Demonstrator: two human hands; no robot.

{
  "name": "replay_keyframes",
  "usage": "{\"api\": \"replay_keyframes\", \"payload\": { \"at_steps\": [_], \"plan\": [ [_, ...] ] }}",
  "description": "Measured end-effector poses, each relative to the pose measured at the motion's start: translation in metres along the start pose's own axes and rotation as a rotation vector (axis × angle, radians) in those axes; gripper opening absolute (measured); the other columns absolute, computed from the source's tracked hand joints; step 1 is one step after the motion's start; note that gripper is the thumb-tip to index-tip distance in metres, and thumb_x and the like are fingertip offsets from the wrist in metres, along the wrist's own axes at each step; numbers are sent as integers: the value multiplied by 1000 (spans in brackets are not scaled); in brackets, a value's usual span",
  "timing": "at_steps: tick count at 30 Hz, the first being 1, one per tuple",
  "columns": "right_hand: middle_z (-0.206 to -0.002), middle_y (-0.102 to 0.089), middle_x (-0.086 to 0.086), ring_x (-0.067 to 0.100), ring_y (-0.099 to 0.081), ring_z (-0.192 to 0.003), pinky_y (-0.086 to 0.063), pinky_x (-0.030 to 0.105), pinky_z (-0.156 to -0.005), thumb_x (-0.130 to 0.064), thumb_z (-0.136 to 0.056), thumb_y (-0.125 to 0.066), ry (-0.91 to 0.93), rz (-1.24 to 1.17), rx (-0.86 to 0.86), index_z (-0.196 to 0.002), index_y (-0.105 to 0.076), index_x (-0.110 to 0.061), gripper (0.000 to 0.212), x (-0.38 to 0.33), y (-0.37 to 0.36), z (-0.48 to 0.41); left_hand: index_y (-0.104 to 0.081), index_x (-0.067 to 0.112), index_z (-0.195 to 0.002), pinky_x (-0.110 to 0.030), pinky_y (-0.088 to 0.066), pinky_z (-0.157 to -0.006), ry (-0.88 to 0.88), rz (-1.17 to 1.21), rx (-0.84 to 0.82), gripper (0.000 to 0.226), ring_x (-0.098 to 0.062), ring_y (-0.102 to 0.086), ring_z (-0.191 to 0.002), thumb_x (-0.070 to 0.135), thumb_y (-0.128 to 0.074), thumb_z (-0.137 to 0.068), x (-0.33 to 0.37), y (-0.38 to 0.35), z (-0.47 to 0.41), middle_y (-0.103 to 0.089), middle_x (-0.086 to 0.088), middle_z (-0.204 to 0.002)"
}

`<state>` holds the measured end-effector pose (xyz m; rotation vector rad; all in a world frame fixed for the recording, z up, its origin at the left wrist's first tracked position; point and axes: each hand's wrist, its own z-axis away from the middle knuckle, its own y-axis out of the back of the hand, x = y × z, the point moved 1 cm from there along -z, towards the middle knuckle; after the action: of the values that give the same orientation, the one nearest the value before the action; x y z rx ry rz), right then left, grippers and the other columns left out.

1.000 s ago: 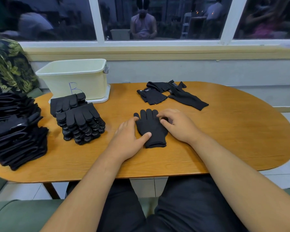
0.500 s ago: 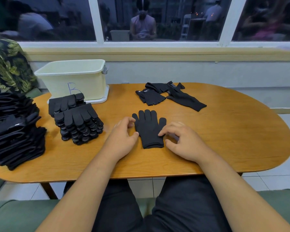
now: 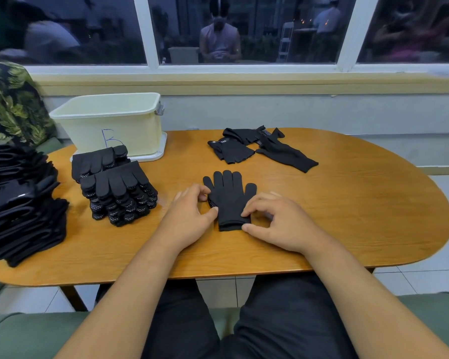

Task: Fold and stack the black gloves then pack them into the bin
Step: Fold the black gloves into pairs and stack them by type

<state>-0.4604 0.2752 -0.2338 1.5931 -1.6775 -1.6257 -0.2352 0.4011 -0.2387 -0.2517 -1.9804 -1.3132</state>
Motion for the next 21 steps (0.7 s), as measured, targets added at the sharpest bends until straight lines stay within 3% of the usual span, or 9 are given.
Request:
{"api": "replay_keyframes", "payload": {
  "at_steps": [11,21],
  "plan": [
    [-107,-66,-25,3,-57,-102,-54,35,-85,-45,-100,-63,57,35,136,-103,-76,-36,16,-5,0,0,-61,39,-128,-32,-43,-106,-73,-79,-14,36,-6,-44,-121,44,-72,-93,1,-3,-1,-55,21,-119],
    [-106,-67,-25,0,-55,-105,-52,37,-91,-48,-98,-62,108,31,33,-98,-73,-38,15,-5,-3,0,-65,35,-128,-31,-41,-106,-64,-91,-36,35,-7,-43,-123,44,-68,-94,2,-2,0,-52,22,-117]
  ]
}}
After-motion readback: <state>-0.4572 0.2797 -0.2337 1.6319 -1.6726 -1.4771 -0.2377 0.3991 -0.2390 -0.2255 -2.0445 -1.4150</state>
